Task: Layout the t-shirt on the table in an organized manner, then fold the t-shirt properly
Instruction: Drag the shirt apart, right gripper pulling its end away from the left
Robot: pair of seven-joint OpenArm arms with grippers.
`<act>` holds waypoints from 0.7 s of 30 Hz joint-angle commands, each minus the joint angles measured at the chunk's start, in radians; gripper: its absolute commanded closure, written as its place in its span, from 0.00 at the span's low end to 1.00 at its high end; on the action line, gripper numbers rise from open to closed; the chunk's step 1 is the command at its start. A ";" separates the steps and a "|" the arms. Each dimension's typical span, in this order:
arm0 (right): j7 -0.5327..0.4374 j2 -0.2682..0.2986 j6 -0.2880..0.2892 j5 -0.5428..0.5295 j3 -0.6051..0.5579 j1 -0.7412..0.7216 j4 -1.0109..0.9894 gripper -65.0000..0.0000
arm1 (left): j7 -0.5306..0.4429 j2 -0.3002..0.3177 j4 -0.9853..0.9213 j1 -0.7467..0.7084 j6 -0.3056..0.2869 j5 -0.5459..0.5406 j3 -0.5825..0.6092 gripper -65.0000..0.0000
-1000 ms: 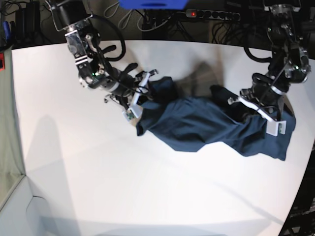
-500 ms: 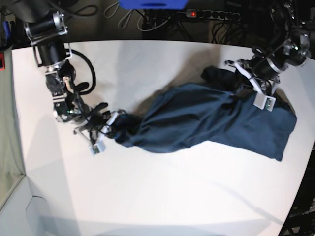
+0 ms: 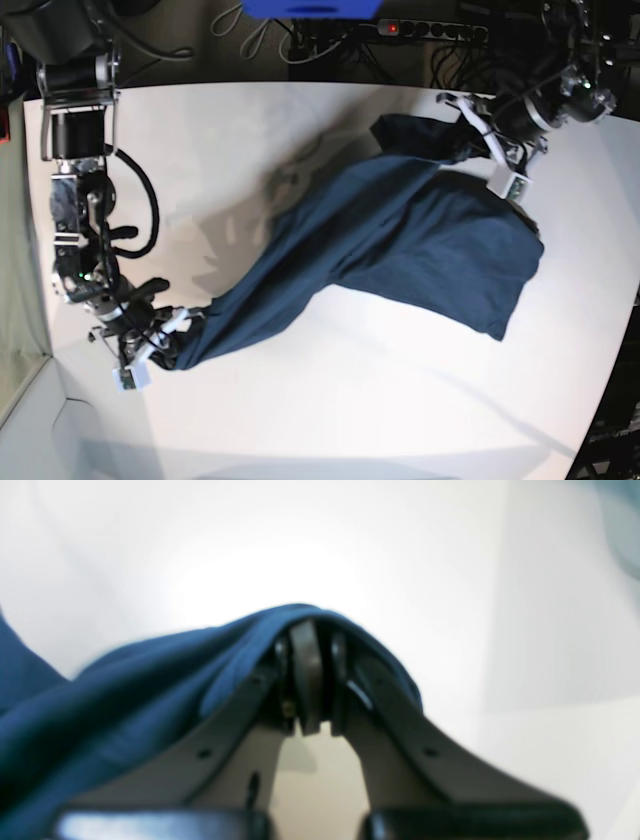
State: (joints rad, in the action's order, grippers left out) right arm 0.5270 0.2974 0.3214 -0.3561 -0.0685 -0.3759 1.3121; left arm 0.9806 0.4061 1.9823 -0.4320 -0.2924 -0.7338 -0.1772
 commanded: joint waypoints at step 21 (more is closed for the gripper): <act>0.051 0.131 -0.001 -0.007 0.101 0.216 0.246 0.52 | -0.002 -0.163 0.010 0.220 0.006 0.024 0.420 0.87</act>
State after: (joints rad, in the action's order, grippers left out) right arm 0.6052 0.4179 0.3180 -0.3500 0.0280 -0.1329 1.5394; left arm 0.9924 0.2440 1.9755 -0.2207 -0.2813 -0.6895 0.2436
